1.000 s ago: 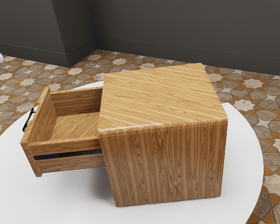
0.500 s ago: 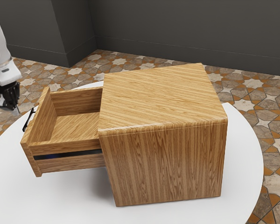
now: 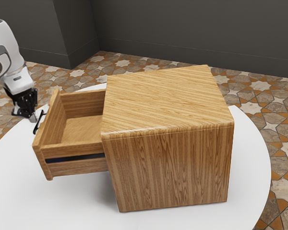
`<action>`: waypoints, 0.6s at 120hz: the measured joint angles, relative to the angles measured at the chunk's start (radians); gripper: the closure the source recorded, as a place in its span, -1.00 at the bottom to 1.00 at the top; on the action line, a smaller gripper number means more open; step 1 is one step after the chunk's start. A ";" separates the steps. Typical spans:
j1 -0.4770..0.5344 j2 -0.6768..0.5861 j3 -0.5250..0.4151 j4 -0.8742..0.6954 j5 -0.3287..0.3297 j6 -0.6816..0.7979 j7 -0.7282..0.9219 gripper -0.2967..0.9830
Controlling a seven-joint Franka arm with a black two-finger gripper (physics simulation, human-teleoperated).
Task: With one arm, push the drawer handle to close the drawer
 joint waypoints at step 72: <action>0.001 0.029 -0.106 0.024 -0.087 -0.018 -0.109 0.69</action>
